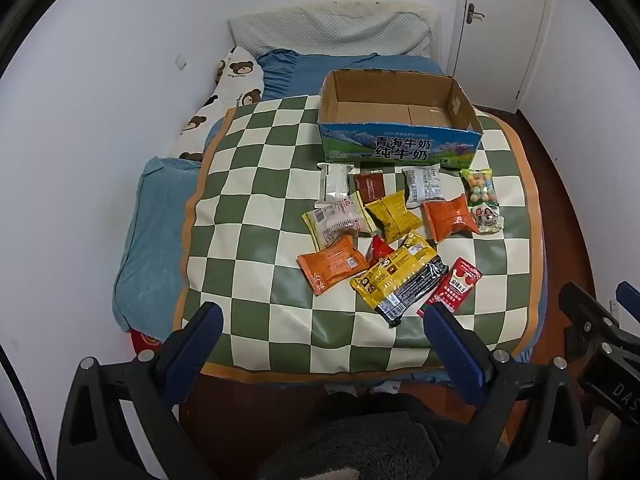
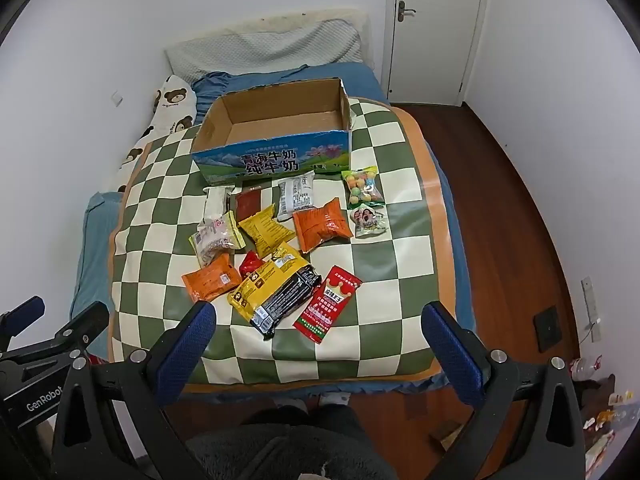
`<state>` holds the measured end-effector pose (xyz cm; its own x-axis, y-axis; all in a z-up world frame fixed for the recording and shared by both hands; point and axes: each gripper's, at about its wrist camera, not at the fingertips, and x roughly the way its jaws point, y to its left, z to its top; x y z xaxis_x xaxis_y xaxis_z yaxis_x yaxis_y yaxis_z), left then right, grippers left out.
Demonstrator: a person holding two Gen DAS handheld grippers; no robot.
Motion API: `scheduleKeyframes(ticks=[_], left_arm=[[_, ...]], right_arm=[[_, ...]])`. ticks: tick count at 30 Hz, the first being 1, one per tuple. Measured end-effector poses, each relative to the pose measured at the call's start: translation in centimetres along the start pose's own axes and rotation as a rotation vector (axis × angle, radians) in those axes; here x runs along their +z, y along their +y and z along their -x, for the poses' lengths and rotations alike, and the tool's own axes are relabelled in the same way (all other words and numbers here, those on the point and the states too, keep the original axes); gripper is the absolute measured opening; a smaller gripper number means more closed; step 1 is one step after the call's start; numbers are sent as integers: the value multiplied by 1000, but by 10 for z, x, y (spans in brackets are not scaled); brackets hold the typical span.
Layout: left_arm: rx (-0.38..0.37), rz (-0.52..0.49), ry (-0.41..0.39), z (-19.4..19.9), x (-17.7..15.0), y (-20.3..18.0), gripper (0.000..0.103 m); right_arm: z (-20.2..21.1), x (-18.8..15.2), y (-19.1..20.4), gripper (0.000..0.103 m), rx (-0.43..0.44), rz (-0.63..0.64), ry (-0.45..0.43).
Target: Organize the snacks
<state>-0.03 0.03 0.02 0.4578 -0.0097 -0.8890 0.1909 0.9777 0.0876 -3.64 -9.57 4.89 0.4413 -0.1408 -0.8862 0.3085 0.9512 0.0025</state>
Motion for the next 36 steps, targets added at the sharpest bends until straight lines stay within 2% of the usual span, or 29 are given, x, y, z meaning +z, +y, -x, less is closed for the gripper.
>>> scheduleKeyframes(ticks=[21,23,36], left_arm=[[-8,3,7,2,-1,0,103],[-6,3,9,7,3,-10,103],[-19,6,12,16,-7,-9,103]], right_arm=[[9,-7,-2,103,23,-10,-9],[9,-7,-2,103,22,-7,-10],[11,-12,5,103,27,0,-8]])
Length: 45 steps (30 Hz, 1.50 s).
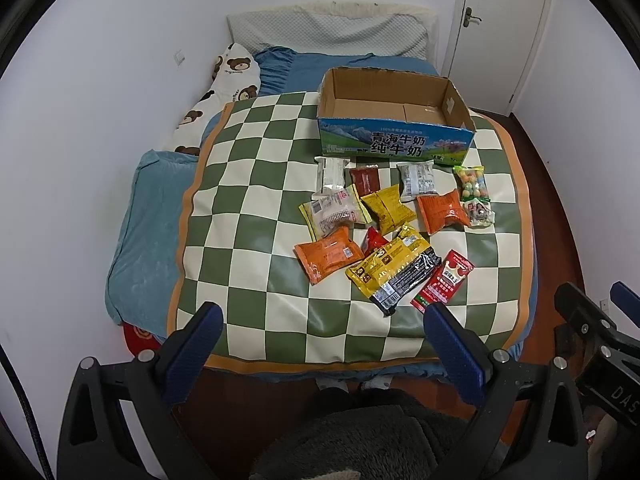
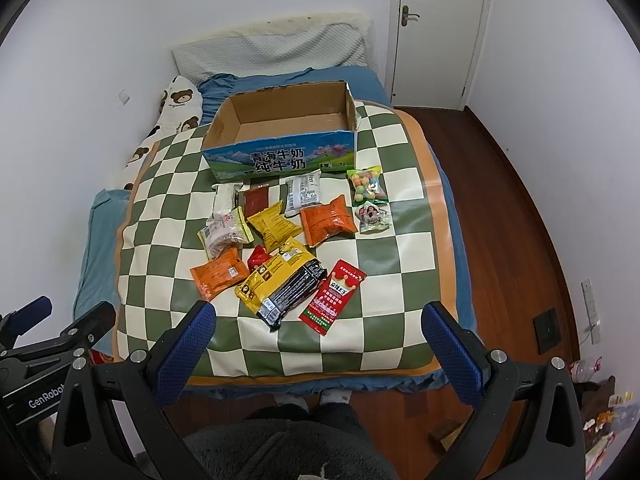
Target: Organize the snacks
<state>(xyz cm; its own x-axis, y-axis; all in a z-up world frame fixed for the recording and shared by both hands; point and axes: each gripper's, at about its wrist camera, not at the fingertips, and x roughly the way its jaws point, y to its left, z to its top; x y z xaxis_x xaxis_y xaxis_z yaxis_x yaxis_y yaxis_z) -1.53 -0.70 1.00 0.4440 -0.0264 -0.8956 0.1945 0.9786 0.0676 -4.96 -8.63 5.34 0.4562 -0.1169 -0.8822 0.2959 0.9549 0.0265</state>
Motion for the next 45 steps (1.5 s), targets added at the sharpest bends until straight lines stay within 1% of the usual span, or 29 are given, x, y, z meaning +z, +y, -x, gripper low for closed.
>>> scheduleKeyframes(ticks=[2,3,8,13,36,45], left_arm=[[-3,0,6,-1,-3,-2,103],[-8,4,10,-3,-8,3,103],[-14,7,22,-5,-8,4,103],[-17,9,16,-5,-10,5,103],[-25,13,22,-11,-8,5,103],[-31,16,19,-7,-5,8,103]], right_arm=[[2,1,0,103,1,-1,0],[3,2,-2,103,1,-1,0],[4,1,-2,103,2,0,-1],[1,0,2,103,7,5,3],[0,-1,5,103,6,7,3],[0,2,-1,103,10,8,-3]])
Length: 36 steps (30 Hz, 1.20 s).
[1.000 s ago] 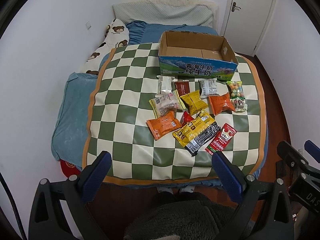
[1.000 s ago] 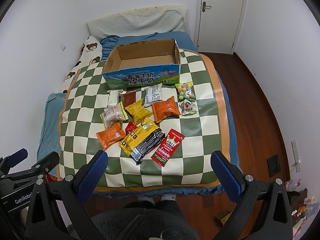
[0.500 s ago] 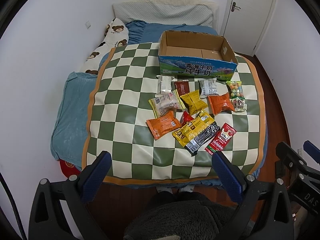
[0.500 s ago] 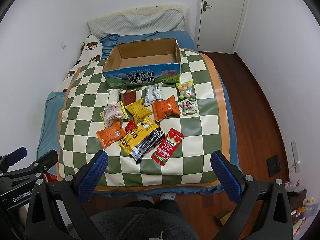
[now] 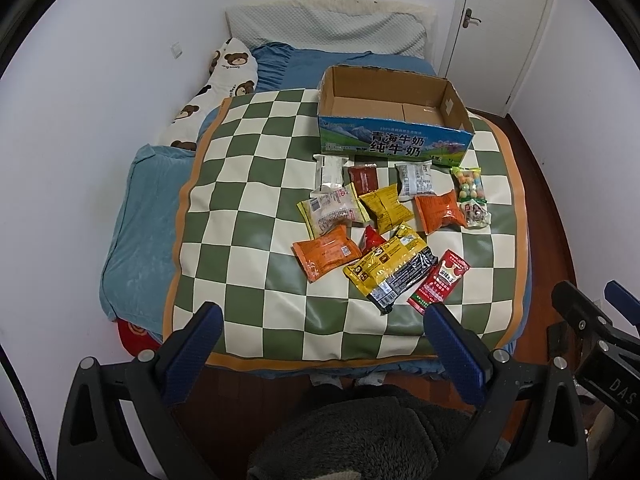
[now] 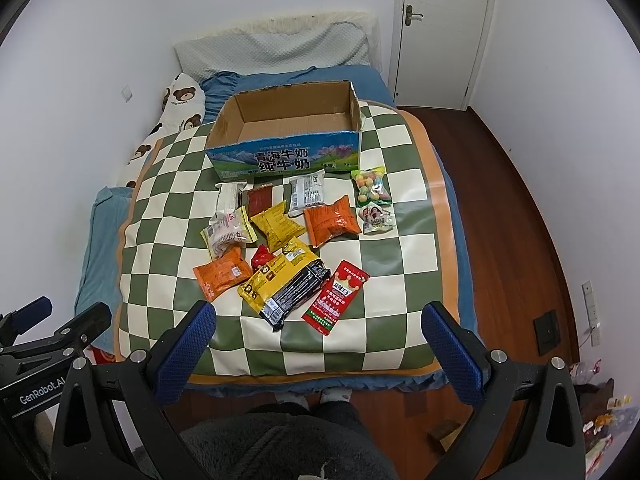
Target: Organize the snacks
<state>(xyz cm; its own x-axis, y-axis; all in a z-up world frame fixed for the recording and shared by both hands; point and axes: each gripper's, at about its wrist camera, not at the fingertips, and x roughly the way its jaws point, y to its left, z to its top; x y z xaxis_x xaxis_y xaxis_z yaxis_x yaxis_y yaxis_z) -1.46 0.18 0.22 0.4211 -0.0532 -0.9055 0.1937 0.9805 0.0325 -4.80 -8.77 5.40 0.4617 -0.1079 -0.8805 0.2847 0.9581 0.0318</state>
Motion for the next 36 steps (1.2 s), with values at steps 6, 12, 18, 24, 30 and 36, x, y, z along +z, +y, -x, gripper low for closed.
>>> scheduleKeyframes(ticks=[6,12,18,24,30,36], left_arm=[[-4,1,2,1,1,1,103],[-7,7,8,0,2,1,103],[-3,11,-1,-2,2,2,103],[88,-117,-26,-45,16,-14,103],[237,-375,13,-139,32,-24,103],[268,-582,124,-241,38,-21,103]], right_arm=[[1,0,2,103,-1,-3,-2],[0,4,2,103,4,-1,9],[-14,6,3,103,30,-17,28],[-70,3,-16,103,82,-117,112],[-170,-11,-33,103,158,-285,247],[-266,-25,-27,103,257,-456,363]])
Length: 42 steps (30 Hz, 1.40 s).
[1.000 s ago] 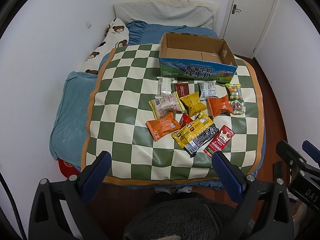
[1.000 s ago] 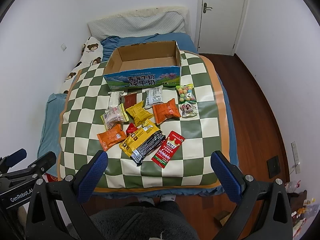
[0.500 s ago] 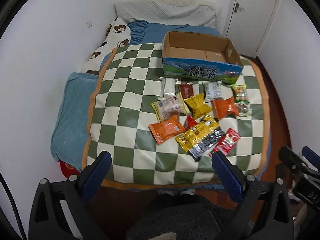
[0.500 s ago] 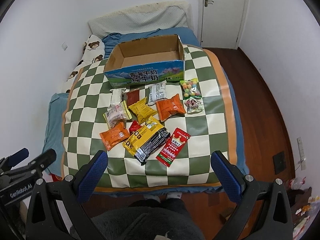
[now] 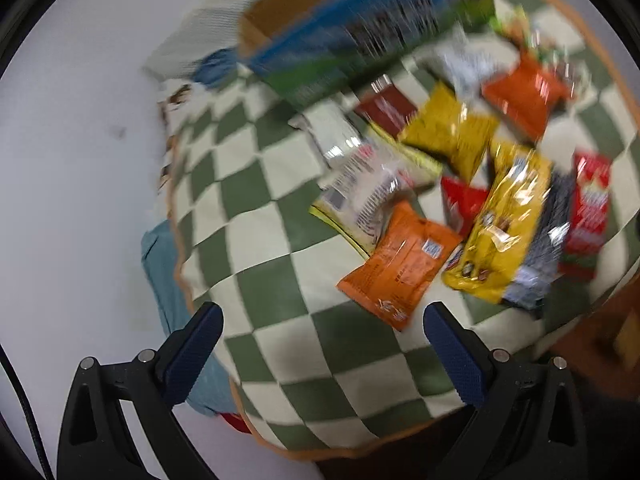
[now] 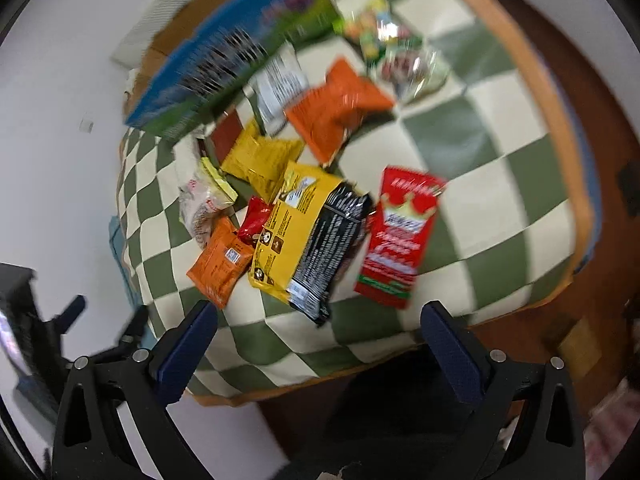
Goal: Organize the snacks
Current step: 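Grasp the orange packet with the left gripper while the right grasps the yellow-black packet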
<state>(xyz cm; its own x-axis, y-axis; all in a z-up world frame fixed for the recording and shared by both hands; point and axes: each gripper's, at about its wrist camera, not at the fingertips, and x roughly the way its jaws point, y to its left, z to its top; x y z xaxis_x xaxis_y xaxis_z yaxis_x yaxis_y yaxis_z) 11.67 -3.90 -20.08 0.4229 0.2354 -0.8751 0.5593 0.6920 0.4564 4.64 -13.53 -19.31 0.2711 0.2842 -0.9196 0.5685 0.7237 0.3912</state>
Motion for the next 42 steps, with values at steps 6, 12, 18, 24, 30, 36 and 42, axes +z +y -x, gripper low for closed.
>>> scheduleKeyframes(ticks=[6,12,18,24,30,36,42], left_arm=[[-141,-158,105,-83,20,-24,95],[-234,-292,73,-116,31,-43,72],[-310,-164,83,-125,25,-20,54],[-357,250,234,-149,-3,43,53],[-497,503,321,-177,-26,89,53],[-478,342,340,-195,-1,96,54],[-443,431,315,-197,23,118,53]], right_arm=[[-53,9,-2,101,10,-84,36],[-92,21,0,101,66,-192,63],[-126,34,23,101,11,-228,76],[-161,46,60,101,-232,-157,66],[-182,51,106,93,-355,122,98],[-207,51,168,93,-477,637,174],[-192,45,168,98,-383,558,137]])
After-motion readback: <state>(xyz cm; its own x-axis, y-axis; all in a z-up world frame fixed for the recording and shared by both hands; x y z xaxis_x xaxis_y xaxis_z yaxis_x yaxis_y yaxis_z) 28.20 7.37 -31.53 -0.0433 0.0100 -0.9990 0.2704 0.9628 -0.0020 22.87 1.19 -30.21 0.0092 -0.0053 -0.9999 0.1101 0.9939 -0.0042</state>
